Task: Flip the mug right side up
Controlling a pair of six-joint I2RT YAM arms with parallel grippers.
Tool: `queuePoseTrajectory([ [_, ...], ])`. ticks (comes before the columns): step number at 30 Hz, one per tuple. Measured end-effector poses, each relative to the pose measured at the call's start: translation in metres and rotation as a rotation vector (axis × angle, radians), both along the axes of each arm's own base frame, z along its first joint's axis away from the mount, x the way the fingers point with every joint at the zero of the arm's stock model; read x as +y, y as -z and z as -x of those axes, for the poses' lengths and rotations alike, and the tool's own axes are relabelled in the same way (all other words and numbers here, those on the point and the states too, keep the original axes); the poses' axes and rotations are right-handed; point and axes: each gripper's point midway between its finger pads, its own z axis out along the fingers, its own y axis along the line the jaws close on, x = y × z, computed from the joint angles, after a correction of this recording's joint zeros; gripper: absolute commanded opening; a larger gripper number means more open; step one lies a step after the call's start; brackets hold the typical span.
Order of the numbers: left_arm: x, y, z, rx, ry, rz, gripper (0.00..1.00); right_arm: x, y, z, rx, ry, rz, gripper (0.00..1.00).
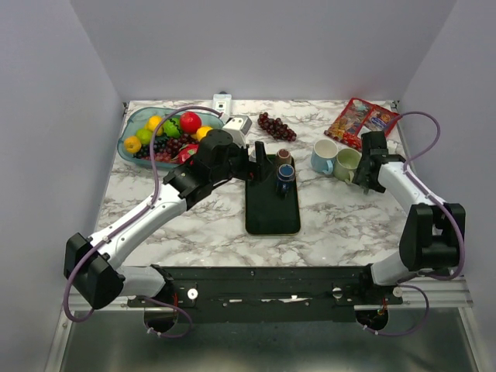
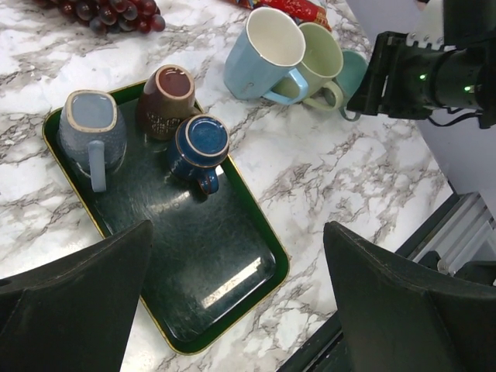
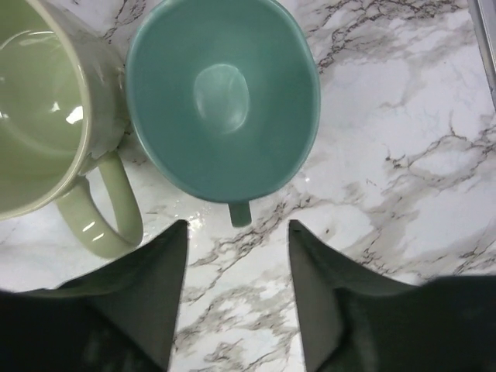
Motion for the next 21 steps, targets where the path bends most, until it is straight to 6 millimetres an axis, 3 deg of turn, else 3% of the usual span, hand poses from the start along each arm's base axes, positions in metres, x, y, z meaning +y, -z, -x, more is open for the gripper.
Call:
queuePoseTrajectory([
  [7,-0.004,0.031,-0.004,0.07,0.0,-0.058,0.99,0.01,-0.038,0.012,-0.077,-0.029,-0.057,0.79],
  [14,-0.021,0.083,-0.004,0.18,-0.009,-0.147,0.97,0.049,-0.103,0.032,-0.315,-0.16,-0.245,0.79],
  [21,-0.065,0.121,-0.007,0.253,-0.098,-0.315,0.78,0.088,-0.117,0.06,-0.41,-0.27,-0.438,0.76],
])
